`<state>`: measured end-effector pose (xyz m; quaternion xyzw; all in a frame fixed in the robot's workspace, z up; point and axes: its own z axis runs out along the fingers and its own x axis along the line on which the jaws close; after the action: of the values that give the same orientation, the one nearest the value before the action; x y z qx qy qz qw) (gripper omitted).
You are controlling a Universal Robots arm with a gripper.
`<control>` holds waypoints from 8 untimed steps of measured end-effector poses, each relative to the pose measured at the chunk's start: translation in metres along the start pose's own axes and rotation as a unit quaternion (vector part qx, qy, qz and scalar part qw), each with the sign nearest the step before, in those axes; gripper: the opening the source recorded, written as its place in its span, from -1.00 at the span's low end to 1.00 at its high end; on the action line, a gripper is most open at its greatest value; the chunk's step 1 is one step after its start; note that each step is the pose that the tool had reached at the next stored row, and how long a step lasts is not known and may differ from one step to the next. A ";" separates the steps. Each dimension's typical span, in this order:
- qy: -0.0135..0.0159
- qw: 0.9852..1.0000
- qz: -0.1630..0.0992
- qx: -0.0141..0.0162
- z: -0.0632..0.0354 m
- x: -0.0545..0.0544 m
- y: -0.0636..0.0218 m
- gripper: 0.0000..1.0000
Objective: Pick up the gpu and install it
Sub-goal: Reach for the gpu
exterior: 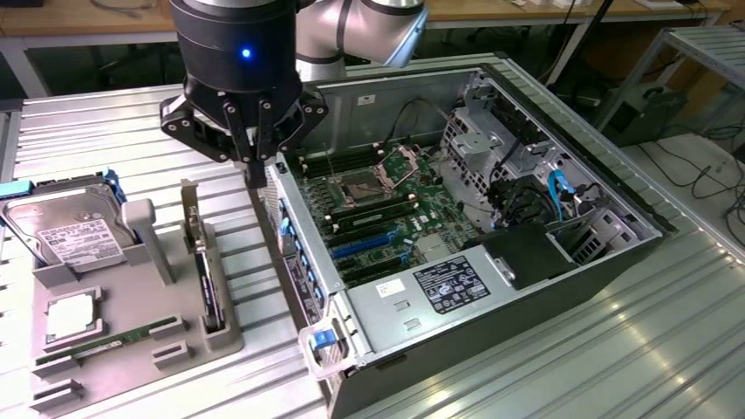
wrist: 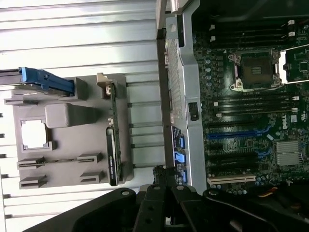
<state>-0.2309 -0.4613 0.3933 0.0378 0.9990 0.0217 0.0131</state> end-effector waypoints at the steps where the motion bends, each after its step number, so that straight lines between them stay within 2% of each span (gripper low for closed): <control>1: 0.000 1.000 0.000 0.000 0.0000 0.001 -0.0005 -0.79; 8: 0.000 1.000 0.000 0.000 -0.0002 0.004 -0.0036 -0.79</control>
<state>-0.2355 -0.4646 0.3933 0.0378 0.9990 0.0217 0.0131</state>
